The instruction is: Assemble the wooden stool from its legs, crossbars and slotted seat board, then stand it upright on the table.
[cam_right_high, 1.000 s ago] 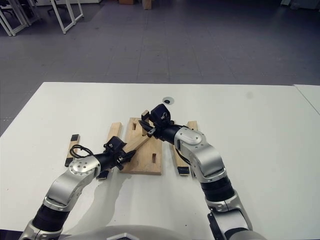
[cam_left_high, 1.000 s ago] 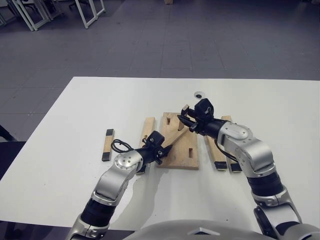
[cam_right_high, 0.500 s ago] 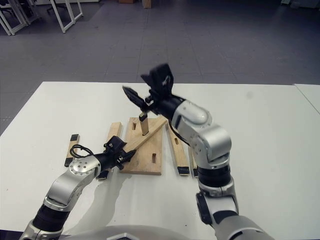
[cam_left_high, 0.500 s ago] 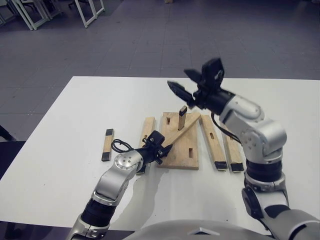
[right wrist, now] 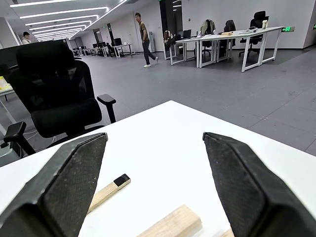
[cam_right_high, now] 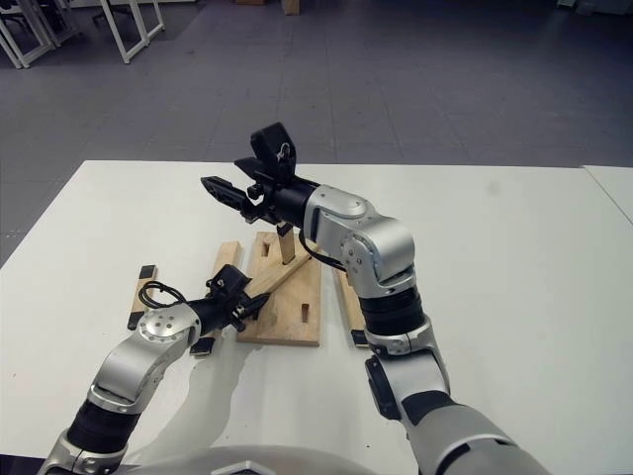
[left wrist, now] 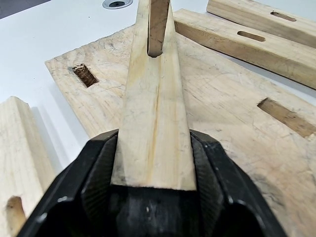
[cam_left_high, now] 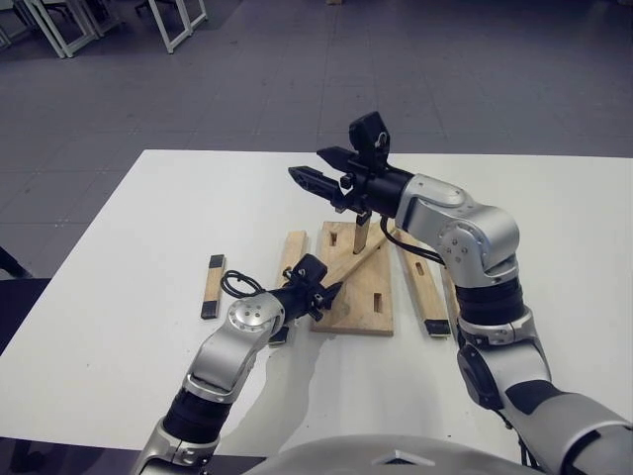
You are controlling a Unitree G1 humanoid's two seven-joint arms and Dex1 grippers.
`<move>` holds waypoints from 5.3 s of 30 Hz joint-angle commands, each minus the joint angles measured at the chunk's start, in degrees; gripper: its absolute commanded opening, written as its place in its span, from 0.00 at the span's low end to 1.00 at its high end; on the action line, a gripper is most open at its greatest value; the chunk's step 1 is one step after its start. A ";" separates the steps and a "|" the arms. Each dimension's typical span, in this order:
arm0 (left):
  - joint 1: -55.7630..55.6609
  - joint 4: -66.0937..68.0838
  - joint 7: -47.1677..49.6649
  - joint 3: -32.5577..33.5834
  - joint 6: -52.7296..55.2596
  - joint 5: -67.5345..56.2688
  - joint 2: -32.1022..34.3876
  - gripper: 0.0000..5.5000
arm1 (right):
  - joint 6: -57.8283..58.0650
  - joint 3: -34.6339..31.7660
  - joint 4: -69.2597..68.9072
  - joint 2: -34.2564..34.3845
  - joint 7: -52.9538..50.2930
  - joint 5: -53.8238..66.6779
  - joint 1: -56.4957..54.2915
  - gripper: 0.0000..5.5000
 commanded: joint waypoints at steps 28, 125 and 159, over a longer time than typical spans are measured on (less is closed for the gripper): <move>-0.15 -0.88 -0.17 -0.49 0.73 0.26 0.37 0.37 | -5.56 -5.53 14.48 0.69 1.57 0.17 -3.47 0.65; -18.34 1.16 26.63 26.60 18.46 -96.01 3.66 0.37 | 30.34 -29.81 18.74 -10.06 6.72 48.04 -4.17 0.95; -18.54 2.28 23.43 22.40 12.44 -95.34 10.87 0.37 | 30.27 -24.64 18.54 -16.05 15.30 45.94 -3.67 0.37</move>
